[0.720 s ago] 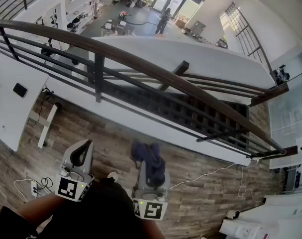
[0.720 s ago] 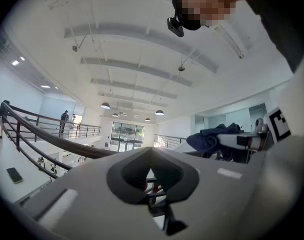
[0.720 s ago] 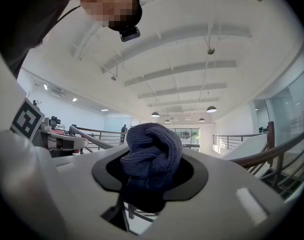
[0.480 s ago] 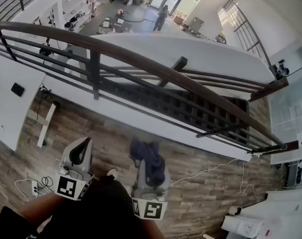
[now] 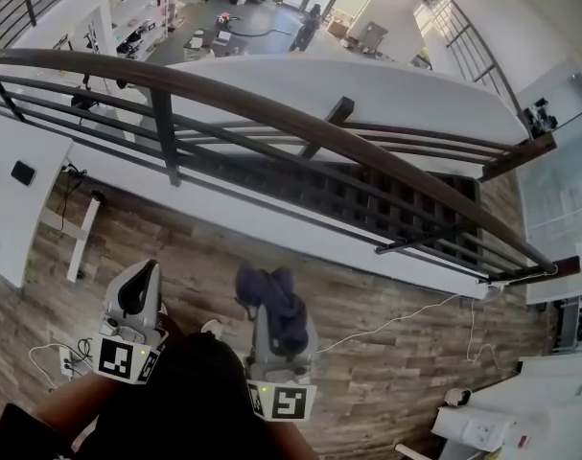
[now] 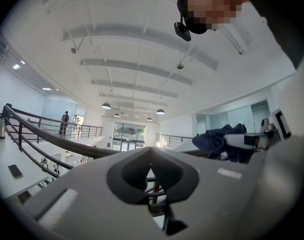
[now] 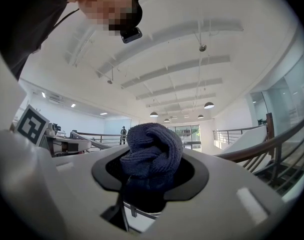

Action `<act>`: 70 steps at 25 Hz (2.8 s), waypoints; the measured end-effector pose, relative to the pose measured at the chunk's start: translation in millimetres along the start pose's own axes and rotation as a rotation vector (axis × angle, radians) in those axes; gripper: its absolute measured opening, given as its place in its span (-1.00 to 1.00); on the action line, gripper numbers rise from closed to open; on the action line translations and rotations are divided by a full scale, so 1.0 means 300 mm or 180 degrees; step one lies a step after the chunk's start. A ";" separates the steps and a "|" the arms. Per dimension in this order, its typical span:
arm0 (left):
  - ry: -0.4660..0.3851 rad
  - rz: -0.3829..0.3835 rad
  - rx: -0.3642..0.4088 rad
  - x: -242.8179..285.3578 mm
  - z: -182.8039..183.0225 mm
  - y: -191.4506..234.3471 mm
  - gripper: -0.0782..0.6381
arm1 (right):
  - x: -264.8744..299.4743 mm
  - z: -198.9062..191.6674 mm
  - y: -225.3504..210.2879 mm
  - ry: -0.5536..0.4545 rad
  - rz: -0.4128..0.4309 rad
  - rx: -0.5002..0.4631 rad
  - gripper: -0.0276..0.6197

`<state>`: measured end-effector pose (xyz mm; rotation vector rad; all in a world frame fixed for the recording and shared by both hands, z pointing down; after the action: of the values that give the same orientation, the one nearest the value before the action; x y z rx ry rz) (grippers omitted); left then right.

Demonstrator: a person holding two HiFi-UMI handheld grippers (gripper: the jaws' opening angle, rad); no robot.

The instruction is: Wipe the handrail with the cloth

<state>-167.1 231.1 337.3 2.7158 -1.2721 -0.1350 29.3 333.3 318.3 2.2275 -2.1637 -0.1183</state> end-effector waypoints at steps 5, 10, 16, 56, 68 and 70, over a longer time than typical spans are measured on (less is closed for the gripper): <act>0.0062 0.0041 -0.0028 0.012 -0.032 -0.042 -0.78 | 0.026 -0.033 -0.031 -0.0022 0.0057 0.0034 -0.37; 0.0183 -0.0003 -0.0051 0.017 -0.063 -0.033 -0.78 | 0.062 -0.047 -0.017 0.0021 0.0055 0.0050 -0.37; 0.0142 -0.0188 -0.0091 0.167 -0.090 0.012 -0.78 | 0.196 -0.062 -0.048 0.0013 -0.0050 -0.0030 -0.37; -0.0122 0.0494 -0.0095 0.674 0.038 0.667 -0.78 | 1.568 -0.253 0.394 0.0275 0.0918 -0.0166 -0.36; -0.0058 0.0352 -0.0213 0.710 0.017 0.715 -0.78 | 1.605 -0.429 0.356 0.0755 0.0639 -0.0419 -0.36; -0.0055 0.0337 -0.0227 0.715 0.012 0.711 -0.78 | 1.598 -0.433 0.353 0.0773 0.0635 -0.0502 -0.37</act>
<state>-192.1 -69.3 363.9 2.5870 -1.3848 -0.1890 -52.7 -152.5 441.2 1.8270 -2.1461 -0.0109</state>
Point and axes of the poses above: the fingertips, and each gripper's own axes: x forward along the fingers, y to its left, z out of its top, the point moved 3 cm from there along -x, backward along the fingers, and after that the axes turned 5 degrees about -x, right-handed, at the moved point
